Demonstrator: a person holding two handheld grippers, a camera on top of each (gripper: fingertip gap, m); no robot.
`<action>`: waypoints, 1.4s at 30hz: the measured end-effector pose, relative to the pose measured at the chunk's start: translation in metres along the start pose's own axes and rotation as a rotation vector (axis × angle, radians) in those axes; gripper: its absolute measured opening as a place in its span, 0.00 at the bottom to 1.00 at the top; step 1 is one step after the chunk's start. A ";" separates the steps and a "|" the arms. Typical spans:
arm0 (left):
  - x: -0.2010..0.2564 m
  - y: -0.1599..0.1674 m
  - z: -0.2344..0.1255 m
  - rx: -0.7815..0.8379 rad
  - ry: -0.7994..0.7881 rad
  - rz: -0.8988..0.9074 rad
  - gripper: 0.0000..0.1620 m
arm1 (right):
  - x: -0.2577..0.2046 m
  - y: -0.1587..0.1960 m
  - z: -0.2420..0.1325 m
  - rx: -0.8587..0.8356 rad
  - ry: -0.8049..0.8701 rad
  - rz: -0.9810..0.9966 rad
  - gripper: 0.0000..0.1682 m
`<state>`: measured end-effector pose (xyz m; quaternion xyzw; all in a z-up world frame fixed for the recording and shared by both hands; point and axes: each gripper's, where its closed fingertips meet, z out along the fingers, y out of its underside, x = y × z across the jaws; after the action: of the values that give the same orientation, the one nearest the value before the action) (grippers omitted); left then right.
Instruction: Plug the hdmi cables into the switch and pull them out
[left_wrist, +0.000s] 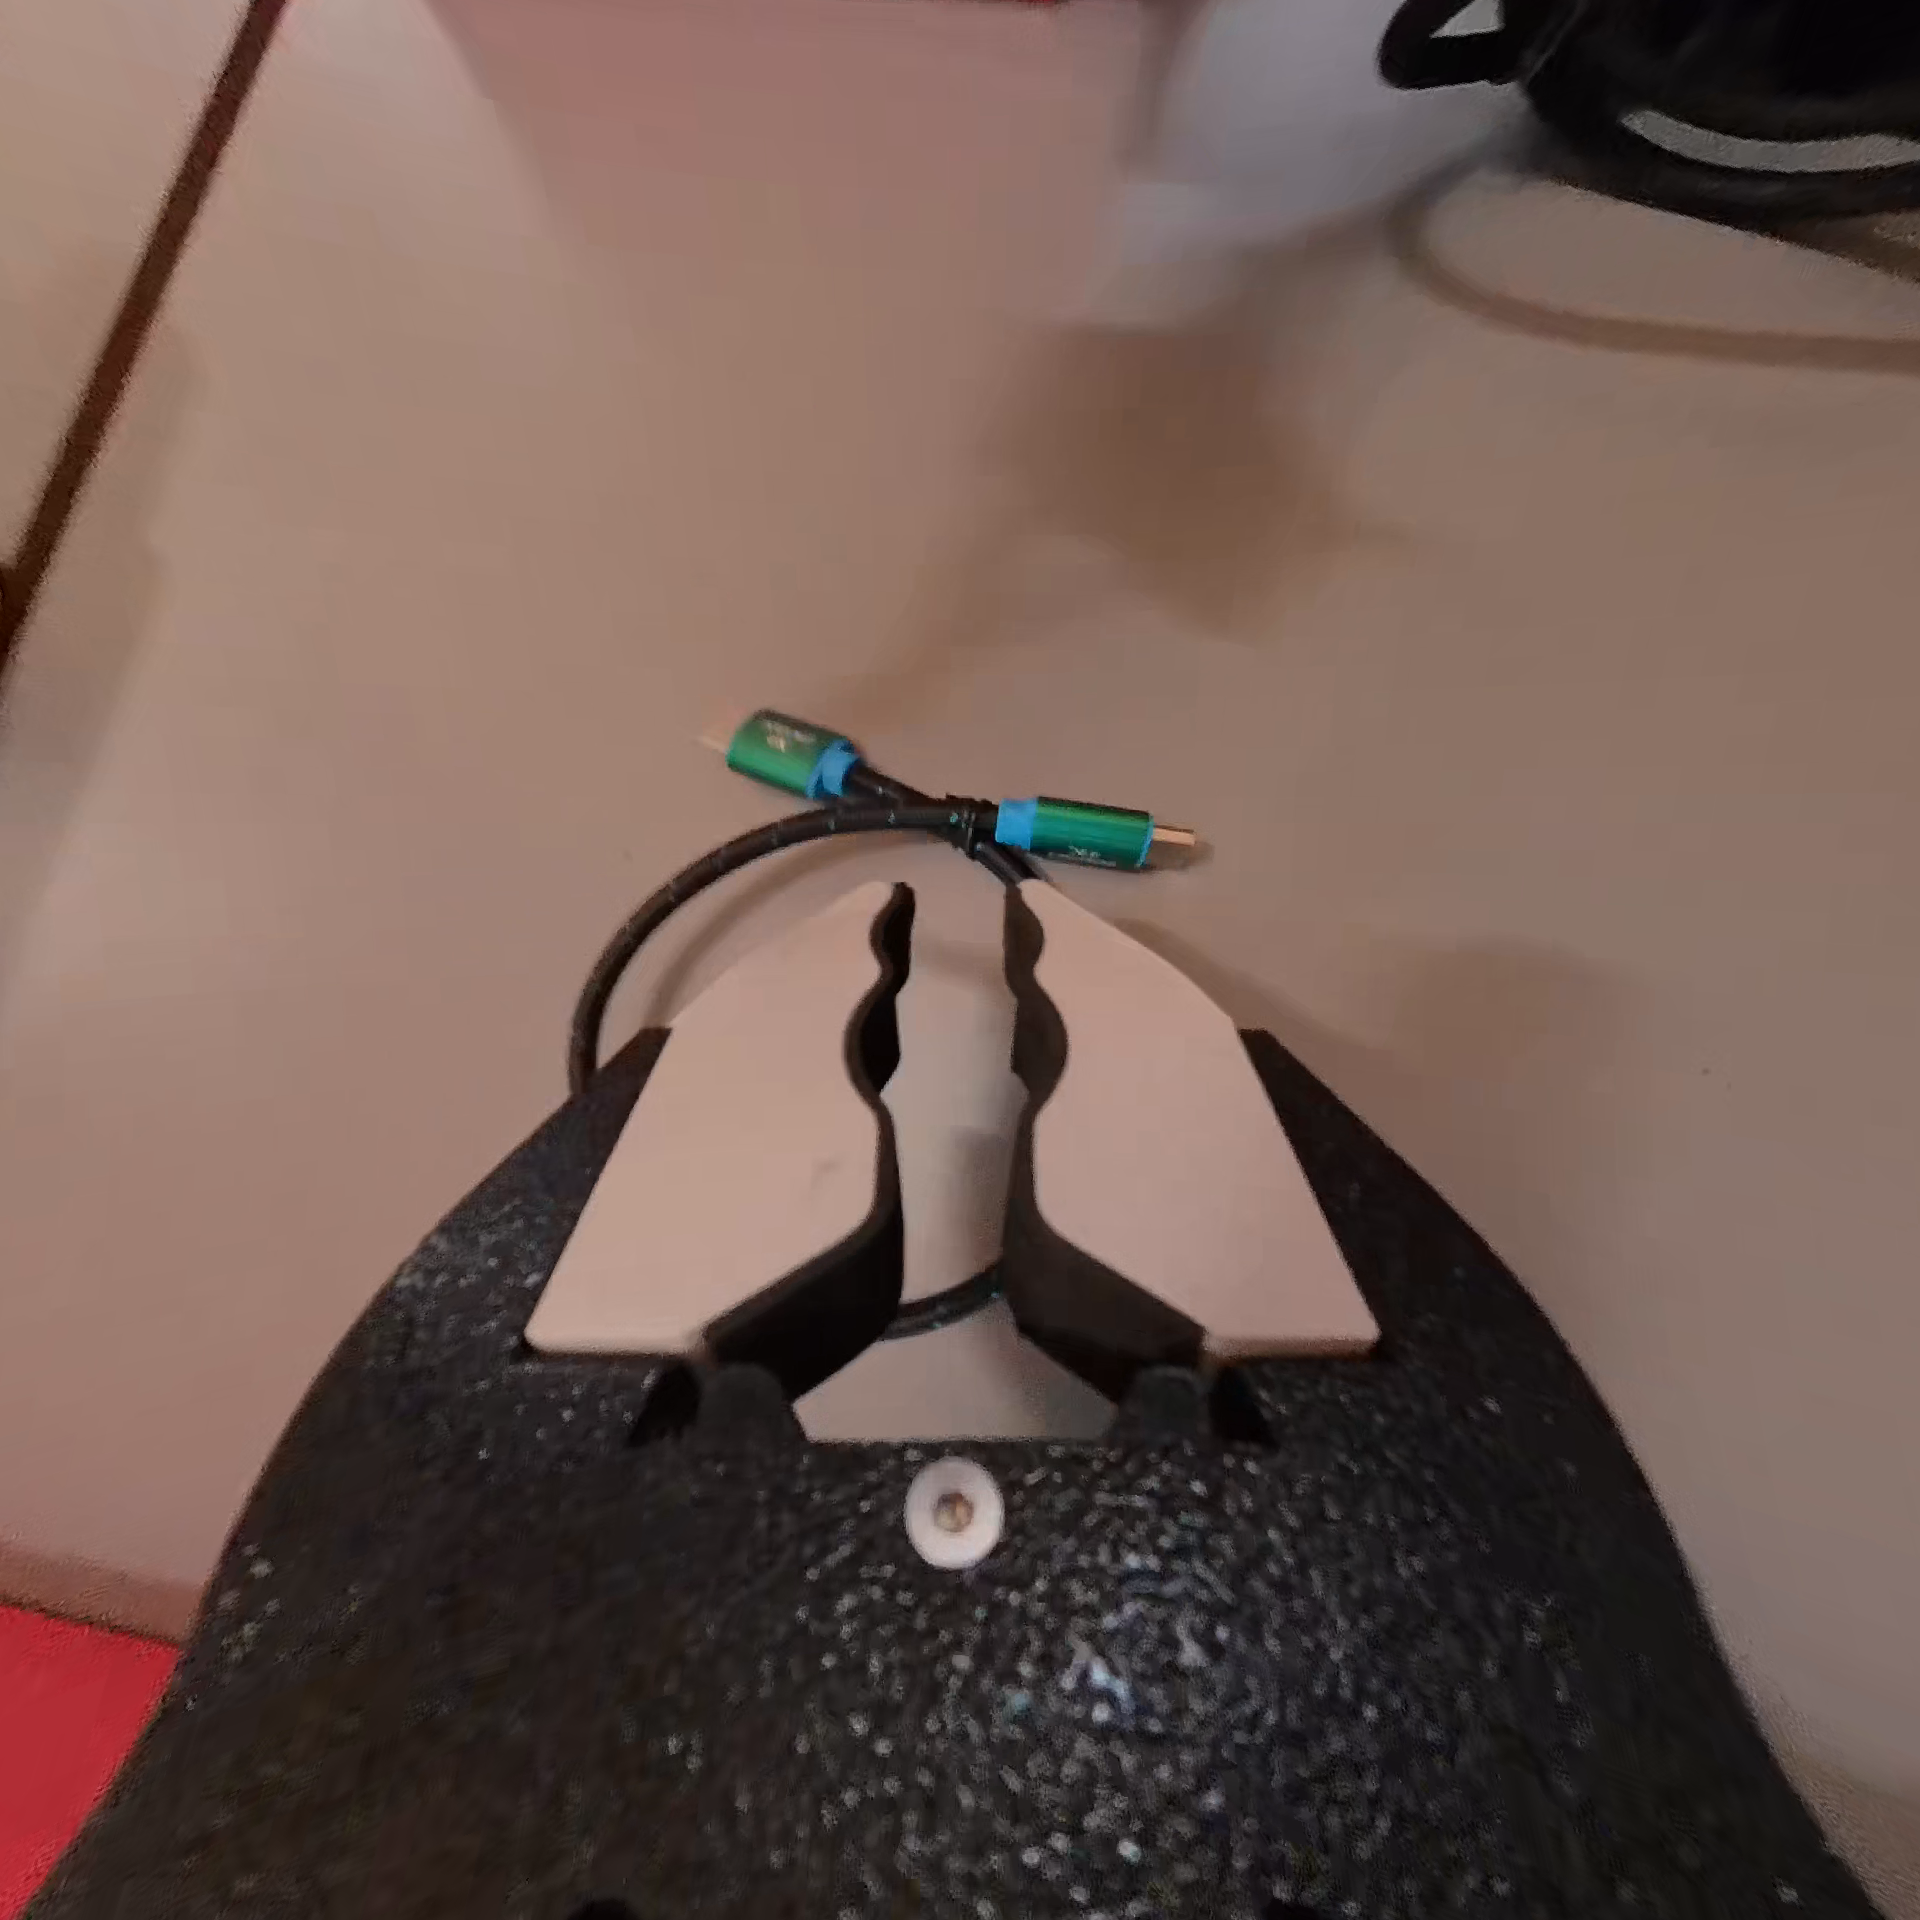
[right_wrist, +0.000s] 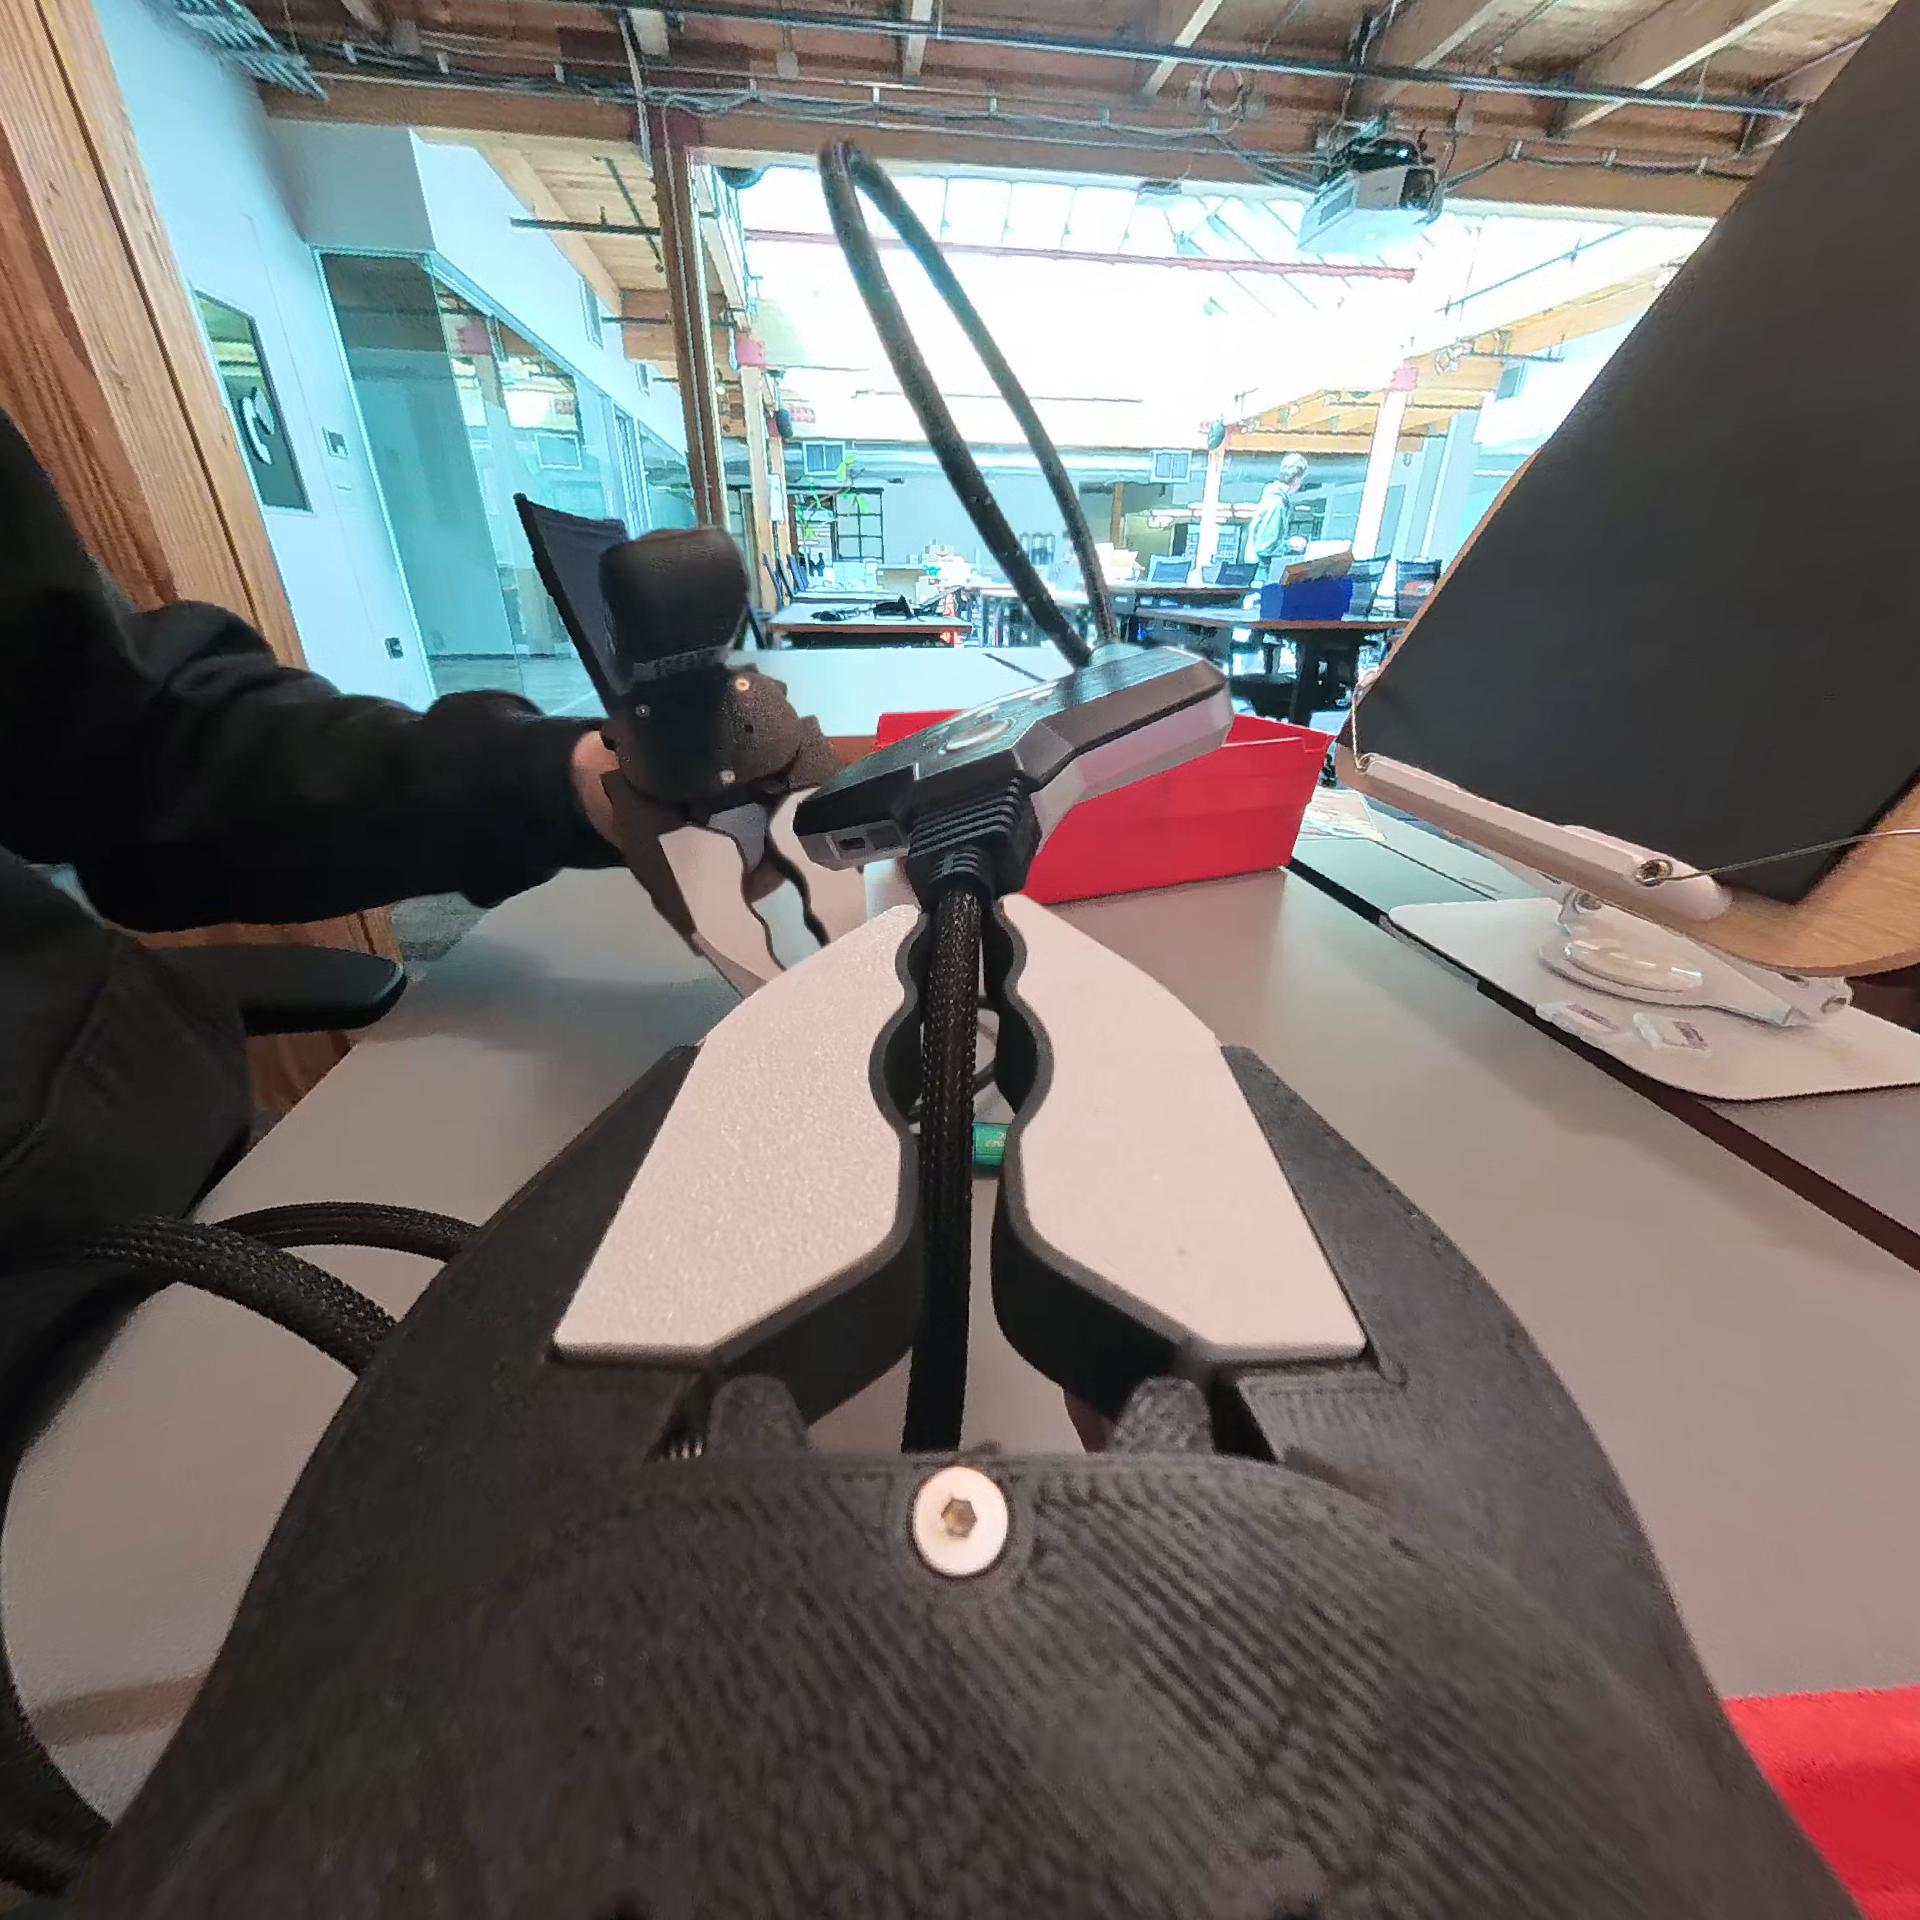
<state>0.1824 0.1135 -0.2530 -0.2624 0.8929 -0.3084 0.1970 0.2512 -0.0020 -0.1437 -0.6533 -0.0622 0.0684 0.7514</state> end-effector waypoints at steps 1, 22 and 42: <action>-0.002 -0.003 -0.001 0.004 -0.005 0.049 0.14 | 0.000 -0.001 0.000 0.006 -0.004 0.000 0.05; 0.003 0.001 0.048 -0.181 0.230 0.212 0.14 | -0.006 -0.008 -0.002 0.034 -0.027 -0.017 0.05; -0.008 0.032 0.004 -0.225 -0.022 -0.504 0.21 | -0.007 -0.005 0.002 0.016 -0.030 -0.017 0.05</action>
<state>0.1799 0.1375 -0.2753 -0.4999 0.8257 -0.2438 0.0936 0.2445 -0.0023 -0.1388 -0.6455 -0.0784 0.0723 0.7563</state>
